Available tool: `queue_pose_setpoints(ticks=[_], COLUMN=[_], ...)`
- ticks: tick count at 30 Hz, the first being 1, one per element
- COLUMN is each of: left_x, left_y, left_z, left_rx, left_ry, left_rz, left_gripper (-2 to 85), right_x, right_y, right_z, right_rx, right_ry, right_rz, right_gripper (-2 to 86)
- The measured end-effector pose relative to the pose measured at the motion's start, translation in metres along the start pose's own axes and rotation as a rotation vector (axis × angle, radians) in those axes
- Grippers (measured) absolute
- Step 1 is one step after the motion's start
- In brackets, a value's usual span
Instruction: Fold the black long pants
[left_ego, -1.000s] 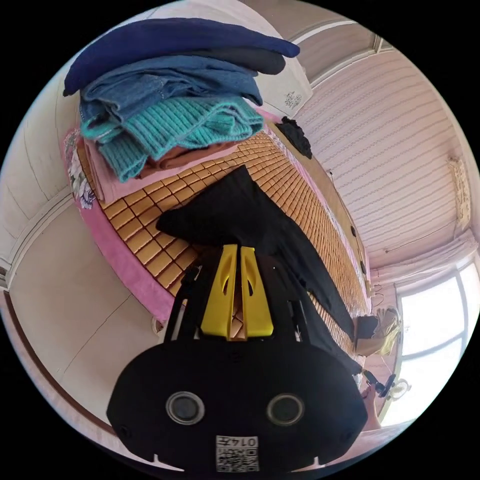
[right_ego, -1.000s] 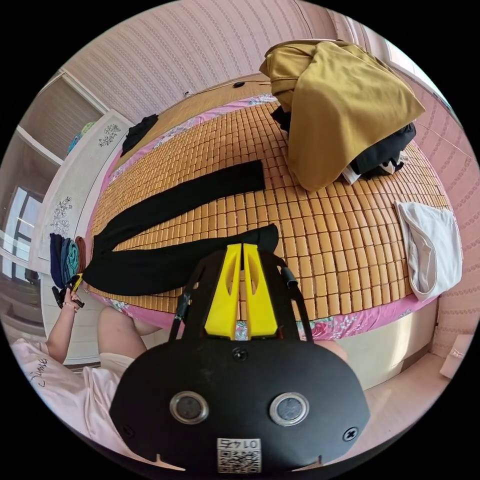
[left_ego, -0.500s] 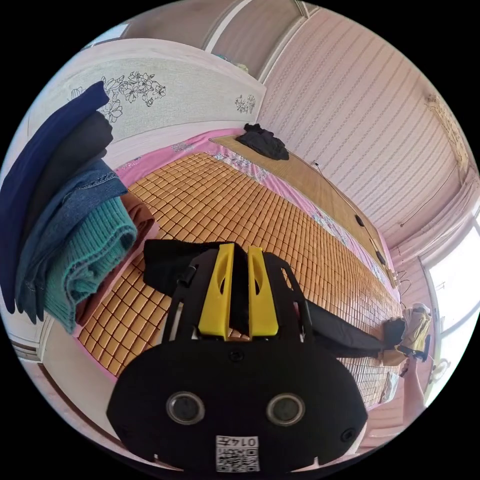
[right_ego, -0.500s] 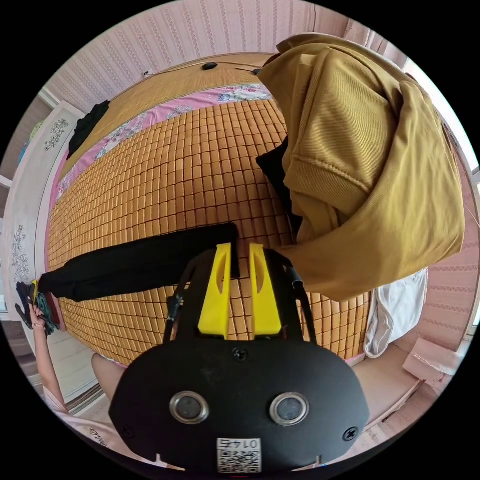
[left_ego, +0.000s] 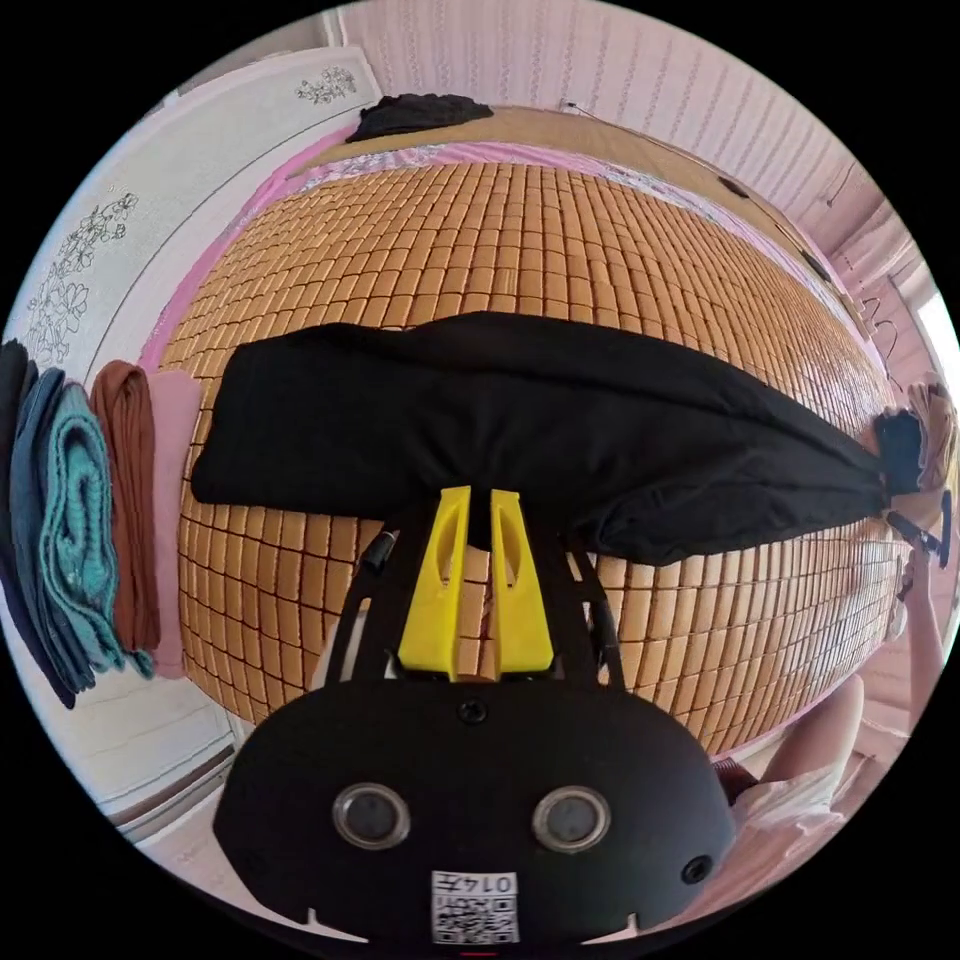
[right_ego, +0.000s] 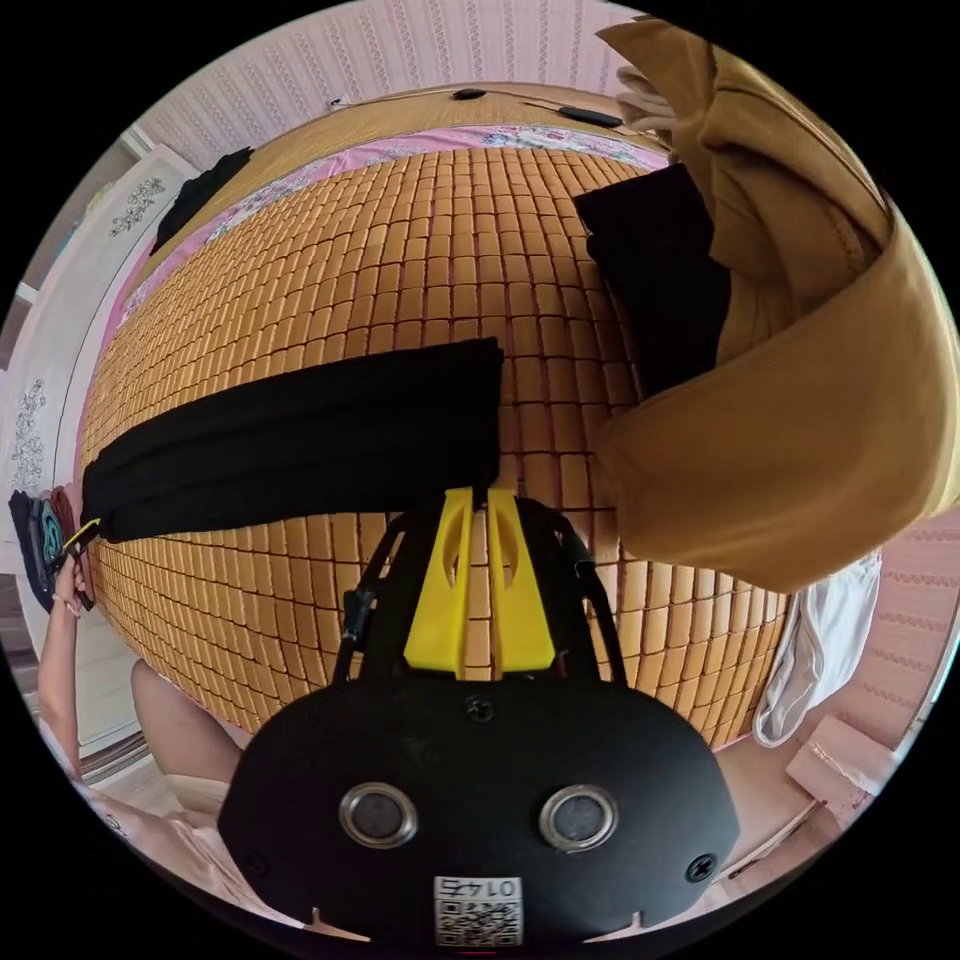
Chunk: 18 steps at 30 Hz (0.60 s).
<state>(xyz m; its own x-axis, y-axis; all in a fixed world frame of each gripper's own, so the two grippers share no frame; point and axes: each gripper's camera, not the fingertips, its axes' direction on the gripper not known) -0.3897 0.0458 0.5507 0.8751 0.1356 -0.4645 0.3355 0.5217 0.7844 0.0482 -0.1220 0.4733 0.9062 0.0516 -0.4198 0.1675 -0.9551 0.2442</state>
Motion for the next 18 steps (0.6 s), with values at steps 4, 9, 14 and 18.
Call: queue_pose_setpoints(ticks=[4,9,14,18], left_x=[0.038,0.122,0.23,0.328], left_y=[0.006,0.076,0.125,0.157], left_z=[0.004,-0.003,-0.057,-0.094], left_rx=[-0.128,-0.198,-0.094,-0.061], left_ry=[-0.07,-0.099,-0.014,0.051], left_rz=[0.115,0.357,0.406,0.409], left_gripper=[0.0,-0.7,-1.0,-1.0], right_x=[-0.001,0.017,0.018,0.003], right_y=[0.031,0.094,0.147,0.176], right_z=[-0.019,-0.037,-0.067,-0.092], right_rx=[0.01,-0.059,-0.158,-0.13], right_ry=[0.033,0.093,0.349,0.579], right_rz=[-0.062,-0.044,0.06,0.13], right_gripper=[1.4,3.0,4.4,3.7])
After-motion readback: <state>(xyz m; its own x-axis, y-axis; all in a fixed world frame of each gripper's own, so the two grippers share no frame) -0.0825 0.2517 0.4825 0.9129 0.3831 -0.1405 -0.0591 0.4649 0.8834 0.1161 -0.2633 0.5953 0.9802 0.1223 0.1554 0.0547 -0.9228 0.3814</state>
